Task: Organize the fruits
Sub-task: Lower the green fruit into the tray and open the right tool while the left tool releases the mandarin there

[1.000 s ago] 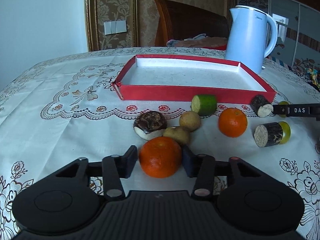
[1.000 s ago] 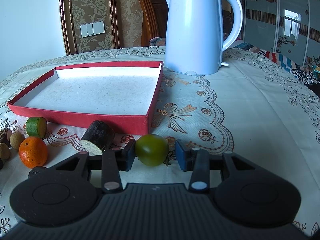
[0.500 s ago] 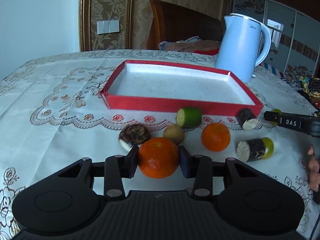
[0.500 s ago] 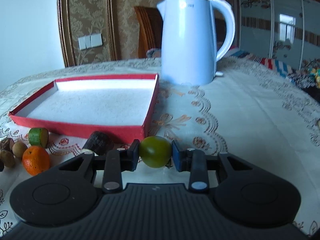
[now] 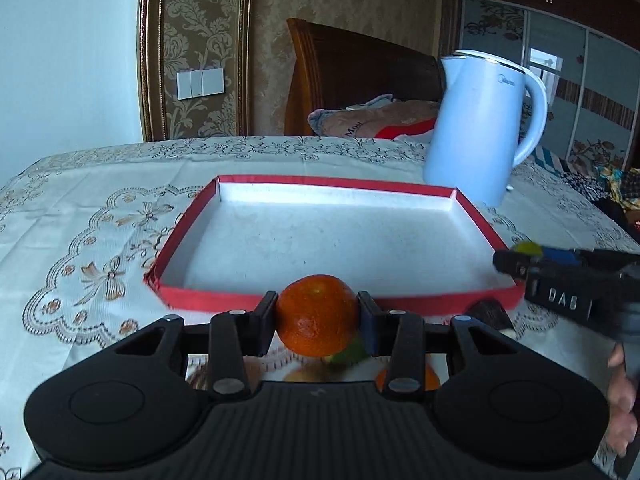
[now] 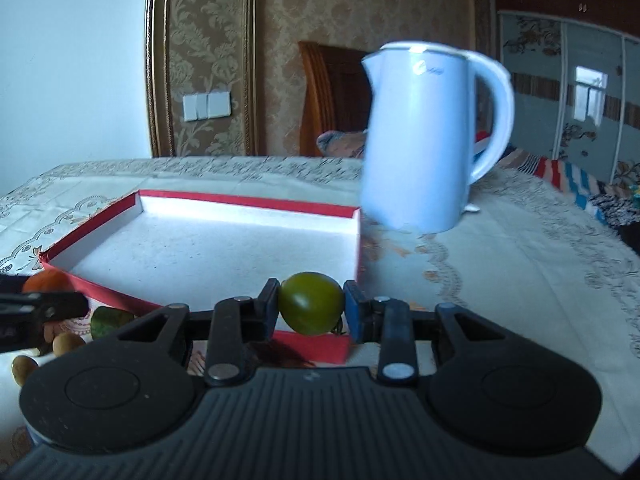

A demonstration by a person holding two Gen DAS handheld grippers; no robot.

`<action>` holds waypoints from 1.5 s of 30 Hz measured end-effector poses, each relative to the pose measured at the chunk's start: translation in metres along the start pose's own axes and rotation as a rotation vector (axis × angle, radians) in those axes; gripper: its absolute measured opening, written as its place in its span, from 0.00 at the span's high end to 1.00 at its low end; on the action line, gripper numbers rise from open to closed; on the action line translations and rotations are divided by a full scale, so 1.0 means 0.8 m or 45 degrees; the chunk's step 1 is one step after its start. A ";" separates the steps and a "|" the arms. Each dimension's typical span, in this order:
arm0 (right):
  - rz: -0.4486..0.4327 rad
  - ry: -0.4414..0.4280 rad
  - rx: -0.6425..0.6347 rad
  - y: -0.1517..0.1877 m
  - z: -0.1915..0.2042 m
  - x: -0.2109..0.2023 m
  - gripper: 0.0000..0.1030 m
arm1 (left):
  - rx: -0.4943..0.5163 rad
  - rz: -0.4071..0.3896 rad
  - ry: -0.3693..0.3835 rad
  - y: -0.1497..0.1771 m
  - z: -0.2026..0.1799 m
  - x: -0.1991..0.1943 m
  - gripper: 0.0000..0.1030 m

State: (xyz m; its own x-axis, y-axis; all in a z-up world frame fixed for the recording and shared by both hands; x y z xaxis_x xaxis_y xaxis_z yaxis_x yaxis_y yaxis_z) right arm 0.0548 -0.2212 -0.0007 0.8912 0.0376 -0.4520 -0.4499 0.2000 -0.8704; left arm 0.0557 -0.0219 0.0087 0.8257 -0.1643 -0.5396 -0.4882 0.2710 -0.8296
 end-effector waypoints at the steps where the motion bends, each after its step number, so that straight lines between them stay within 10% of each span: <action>1: 0.015 -0.006 0.011 -0.002 0.002 0.007 0.69 | -0.003 0.003 -0.003 -0.005 0.002 0.008 0.60; 19: 0.188 0.034 0.043 -0.018 0.031 0.114 0.69 | -0.111 0.103 -0.051 -0.014 0.036 0.097 0.60; 45: 0.262 0.040 0.032 -0.017 0.030 0.131 0.62 | -0.064 0.149 -0.109 -0.020 0.026 0.114 0.49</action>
State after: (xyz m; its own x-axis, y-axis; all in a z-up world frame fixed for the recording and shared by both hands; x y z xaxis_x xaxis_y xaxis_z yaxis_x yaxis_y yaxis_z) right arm 0.1557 -0.1963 -0.0316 0.7781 0.0500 -0.6261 -0.6206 0.2152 -0.7540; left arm 0.1446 -0.0219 -0.0243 0.7821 -0.0526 -0.6209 -0.5945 0.2357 -0.7688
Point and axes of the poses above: each gripper's, at about its wrist camera, not at the fingertips, and x roughly the way its jaws point, z to its left, y to its underside, the point moved 3 cm from there along x, roughly the way its jaws point, and after that the axes turned 13 degrees about x, right-handed, at the moved point
